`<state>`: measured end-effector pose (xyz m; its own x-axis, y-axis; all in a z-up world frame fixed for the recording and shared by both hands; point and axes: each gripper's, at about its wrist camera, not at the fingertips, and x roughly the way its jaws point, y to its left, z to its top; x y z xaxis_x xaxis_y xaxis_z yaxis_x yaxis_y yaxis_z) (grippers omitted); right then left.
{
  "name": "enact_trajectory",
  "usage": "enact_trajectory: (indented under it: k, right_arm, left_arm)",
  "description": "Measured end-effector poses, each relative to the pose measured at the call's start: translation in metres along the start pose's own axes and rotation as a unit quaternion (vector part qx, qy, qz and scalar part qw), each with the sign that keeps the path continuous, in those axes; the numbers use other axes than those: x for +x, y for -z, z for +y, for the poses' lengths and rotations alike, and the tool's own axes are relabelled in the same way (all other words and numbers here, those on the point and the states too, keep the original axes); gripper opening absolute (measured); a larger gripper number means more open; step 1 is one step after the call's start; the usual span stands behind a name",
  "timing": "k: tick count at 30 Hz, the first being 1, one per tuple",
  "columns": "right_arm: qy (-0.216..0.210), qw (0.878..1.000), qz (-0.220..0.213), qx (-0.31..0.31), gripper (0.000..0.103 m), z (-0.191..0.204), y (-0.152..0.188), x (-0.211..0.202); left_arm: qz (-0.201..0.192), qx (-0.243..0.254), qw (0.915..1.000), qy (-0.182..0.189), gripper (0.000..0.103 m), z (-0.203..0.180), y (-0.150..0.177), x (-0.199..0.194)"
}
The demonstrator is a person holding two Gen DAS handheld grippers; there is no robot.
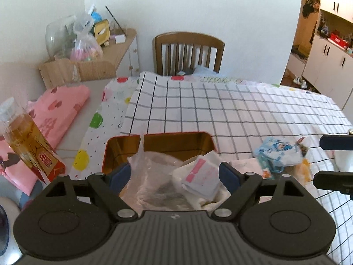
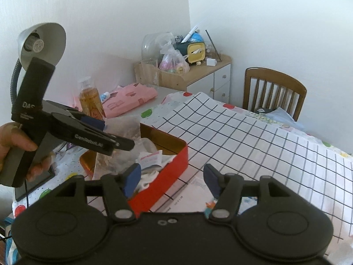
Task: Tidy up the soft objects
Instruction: 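Move both grippers back from the tin to the items on the cloth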
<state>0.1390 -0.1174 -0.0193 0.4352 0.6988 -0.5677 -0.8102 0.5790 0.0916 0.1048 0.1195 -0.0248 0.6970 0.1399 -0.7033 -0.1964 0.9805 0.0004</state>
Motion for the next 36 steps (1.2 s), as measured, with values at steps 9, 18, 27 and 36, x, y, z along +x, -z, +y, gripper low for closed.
enact_trajectory:
  k: [9,18,27,36]
  right_arm:
    - [0.007,0.999,-0.021,0.025,0.076,-0.023,0.012,-0.037]
    - [0.033,0.997,-0.021,0.06,0.096,-0.063,0.034,-0.073]
    - [0.079,0.993,-0.007,0.084,0.102,-0.105,0.054,-0.083]
    - [0.117,0.99,0.022,0.076,0.102,-0.138,0.065,-0.055]
  left_arm:
    - [-0.028,0.001,0.9994,0.022,0.087,-0.035,-0.003,-0.031]
    - [-0.056,0.005,0.995,0.082,0.099,-0.076,-0.003,-0.042]
    - [-0.044,0.017,0.9911,0.124,0.099,-0.129,-0.006,-0.008]
    - [-0.01,0.064,0.9874,0.144,0.099,-0.172,-0.01,0.04]
